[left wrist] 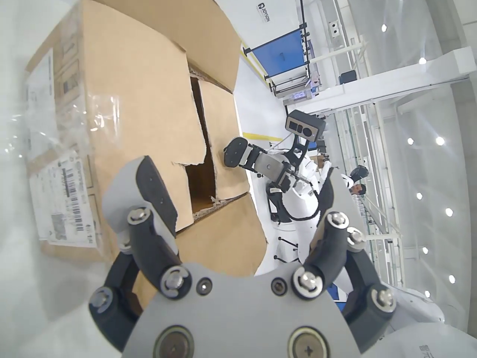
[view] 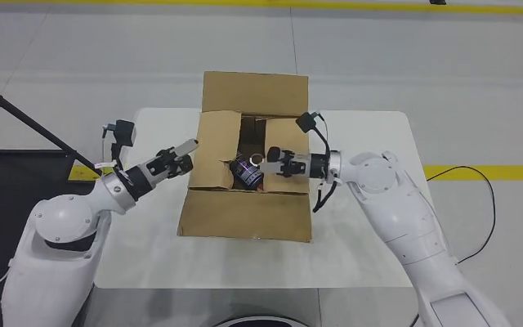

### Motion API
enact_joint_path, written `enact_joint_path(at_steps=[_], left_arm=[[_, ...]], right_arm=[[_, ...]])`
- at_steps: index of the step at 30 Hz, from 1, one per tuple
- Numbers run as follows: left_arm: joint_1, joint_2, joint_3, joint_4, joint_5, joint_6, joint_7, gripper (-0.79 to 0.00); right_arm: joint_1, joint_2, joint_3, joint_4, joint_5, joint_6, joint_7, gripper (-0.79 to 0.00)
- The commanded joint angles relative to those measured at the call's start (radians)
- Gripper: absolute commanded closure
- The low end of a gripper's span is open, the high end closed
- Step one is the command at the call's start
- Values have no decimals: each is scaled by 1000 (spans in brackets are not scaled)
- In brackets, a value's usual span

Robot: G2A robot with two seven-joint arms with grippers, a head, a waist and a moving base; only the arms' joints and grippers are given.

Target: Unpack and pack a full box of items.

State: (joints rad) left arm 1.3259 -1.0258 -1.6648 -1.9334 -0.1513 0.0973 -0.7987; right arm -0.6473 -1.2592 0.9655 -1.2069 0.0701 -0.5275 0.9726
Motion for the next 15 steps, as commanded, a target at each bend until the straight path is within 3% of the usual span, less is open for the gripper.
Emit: enact_joint_path(at_steps=[1,9,15], left_arm=[[7,5,-25,9,-11,-10,-48,-785],[44,29,-133,46,-70,-50,-295,-785],[89,50,-174,49,-15,-110,-485,-785]], right_arm=[[2,0,-3,3,0,7,5,-785],[6,4,9,-6,-2,10,3,-785],[6,4,9,-6,-2,10,3,-785]])
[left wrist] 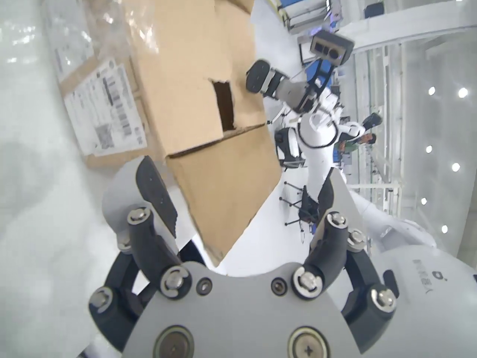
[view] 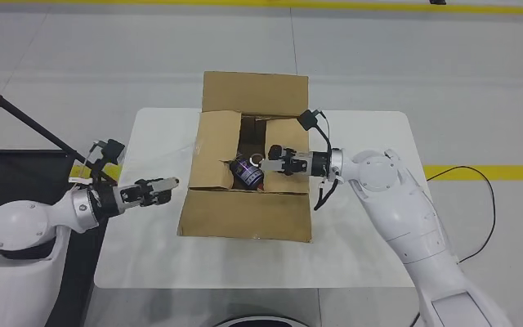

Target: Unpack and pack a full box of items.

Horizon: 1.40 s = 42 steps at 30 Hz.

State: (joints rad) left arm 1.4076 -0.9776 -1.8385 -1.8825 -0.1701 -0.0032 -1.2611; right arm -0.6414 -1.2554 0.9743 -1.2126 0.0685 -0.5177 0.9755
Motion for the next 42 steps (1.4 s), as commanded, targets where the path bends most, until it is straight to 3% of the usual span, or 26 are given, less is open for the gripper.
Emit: enact_joint_path(at_steps=[1,7,20,26,34,42], left_arm=[[17,5,2,-5,10,-22,-47,-785],[49,14,10,-3,-3,-71,-118,-785],[74,25,45,-19,-161,-79,-176,-785],[54,31,49,-17,-243,-65,-195,-785],[27,36,60,0,-311,-40,-163,-785],[14,37,82,16,-323,17,-40,-785]], right_arm=[[0,0,0,0,0,0,0,-785],[-2,0,0,-2,-4,3,-5,-785],[-158,32,163,-122,-73,3,-329,-785],[-166,33,169,-129,-76,10,-341,-785],[-195,33,184,-144,-83,23,-405,-785],[-255,47,263,-178,-166,55,-519,-785]])
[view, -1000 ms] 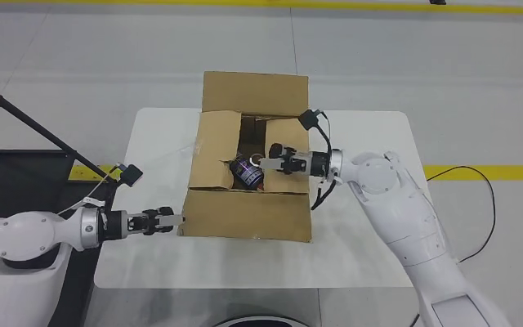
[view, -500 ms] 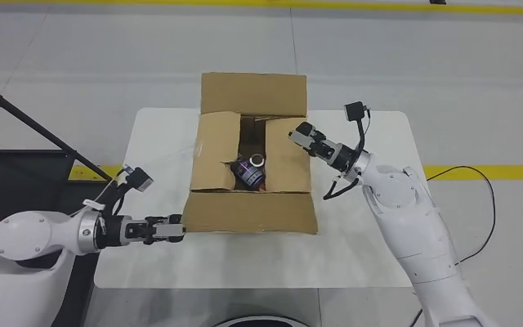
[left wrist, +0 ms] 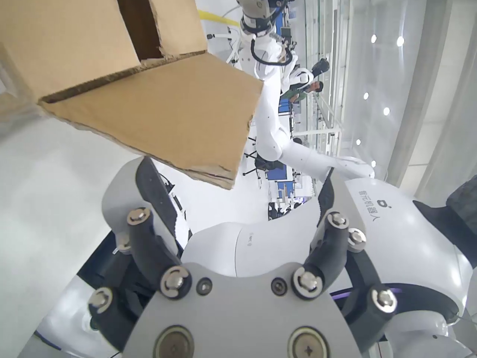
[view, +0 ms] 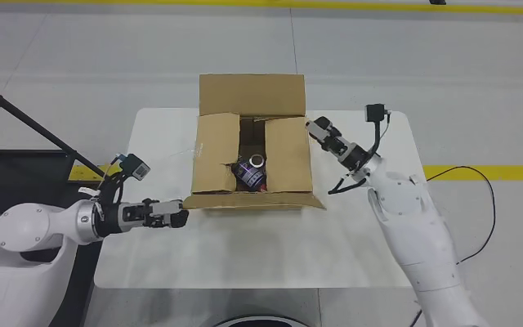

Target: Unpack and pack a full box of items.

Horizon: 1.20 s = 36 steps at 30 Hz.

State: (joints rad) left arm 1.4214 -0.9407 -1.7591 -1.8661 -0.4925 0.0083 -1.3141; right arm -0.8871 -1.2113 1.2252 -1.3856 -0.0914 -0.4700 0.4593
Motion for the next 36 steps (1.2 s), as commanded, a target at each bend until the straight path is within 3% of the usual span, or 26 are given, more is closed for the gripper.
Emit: enact_joint_path(at_steps=[1,6,13,29,36], left_arm=[[1,0,5,-2,0,9,25,-785],[4,0,15,-4,-2,21,85,-785],[-10,3,38,-5,-2,32,114,-785],[-30,6,59,-4,-1,32,201,-785],[-40,4,70,9,-24,45,268,-785]], right_arm=[[-21,5,25,-12,-5,11,-1,-785],[-61,21,55,-13,65,63,177,-785],[-72,25,48,11,160,62,288,-785],[-34,16,3,71,284,-21,349,-785],[-36,21,40,72,247,-11,250,-785]])
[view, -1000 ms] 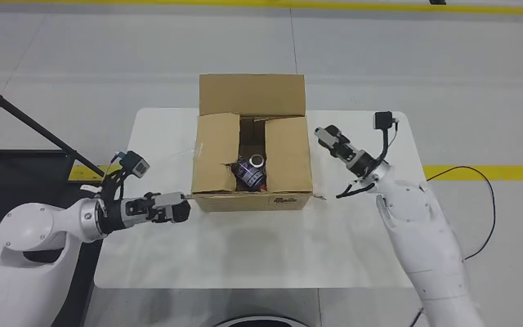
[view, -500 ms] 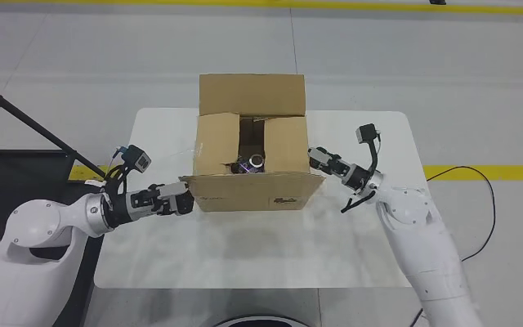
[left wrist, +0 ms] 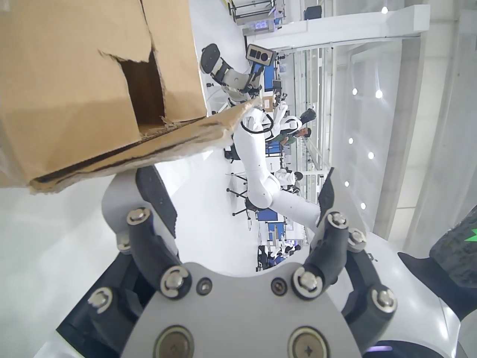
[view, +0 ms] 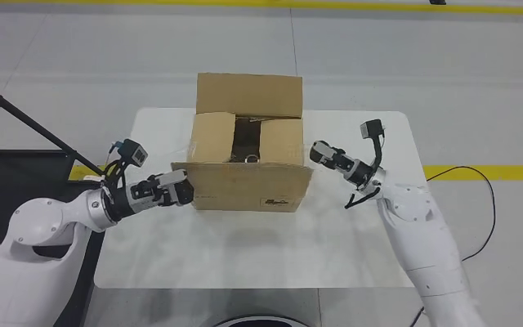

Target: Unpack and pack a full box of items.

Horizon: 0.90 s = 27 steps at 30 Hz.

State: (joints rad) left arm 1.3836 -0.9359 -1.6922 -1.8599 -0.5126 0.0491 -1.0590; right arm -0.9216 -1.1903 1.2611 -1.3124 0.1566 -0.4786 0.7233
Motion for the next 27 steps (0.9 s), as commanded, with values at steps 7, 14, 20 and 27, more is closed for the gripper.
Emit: enact_joint_path(at_steps=[7,14,20,27], left_arm=[[-21,-4,38,10,10,22,97,-785],[-43,-9,79,9,26,27,177,-785],[-65,-14,123,17,54,29,229,-785],[-95,-20,166,25,71,31,268,-785]], right_arm=[[14,0,14,34,-36,16,-84,-785],[14,0,14,34,-36,16,-84,-785],[15,-3,12,36,-53,48,-130,-785],[136,-24,-46,187,-75,-10,-173,-785]])
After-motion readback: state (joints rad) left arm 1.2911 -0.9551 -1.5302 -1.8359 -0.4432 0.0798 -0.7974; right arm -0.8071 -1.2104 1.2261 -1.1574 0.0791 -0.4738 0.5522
